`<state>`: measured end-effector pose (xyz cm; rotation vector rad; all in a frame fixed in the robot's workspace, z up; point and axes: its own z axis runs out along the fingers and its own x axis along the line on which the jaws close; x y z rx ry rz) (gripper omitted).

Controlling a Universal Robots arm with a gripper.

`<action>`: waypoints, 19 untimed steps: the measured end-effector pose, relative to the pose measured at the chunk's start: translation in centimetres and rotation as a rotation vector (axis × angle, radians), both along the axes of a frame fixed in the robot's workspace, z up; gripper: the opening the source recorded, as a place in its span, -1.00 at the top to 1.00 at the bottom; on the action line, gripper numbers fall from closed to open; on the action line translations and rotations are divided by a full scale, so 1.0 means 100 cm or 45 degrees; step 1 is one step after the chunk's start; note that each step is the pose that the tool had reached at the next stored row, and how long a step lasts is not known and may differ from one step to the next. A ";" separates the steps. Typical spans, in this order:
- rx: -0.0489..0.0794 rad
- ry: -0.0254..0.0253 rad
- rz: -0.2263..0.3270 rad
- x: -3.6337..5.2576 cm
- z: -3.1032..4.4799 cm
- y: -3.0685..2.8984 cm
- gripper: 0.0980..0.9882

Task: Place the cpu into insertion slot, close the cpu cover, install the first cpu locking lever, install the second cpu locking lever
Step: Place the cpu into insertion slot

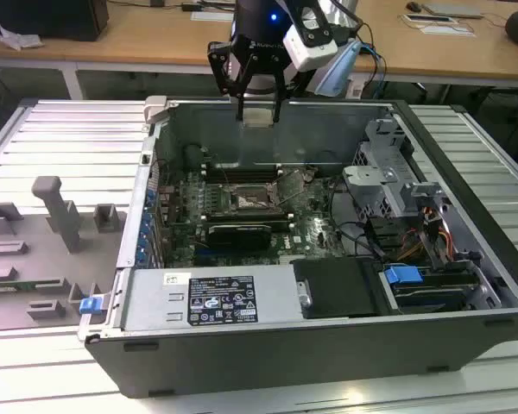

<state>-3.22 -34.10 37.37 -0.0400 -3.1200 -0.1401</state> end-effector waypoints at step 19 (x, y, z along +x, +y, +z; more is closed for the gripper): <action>-0.001 0.0001 -0.255 0.0000 -0.0016 0.0000 0.01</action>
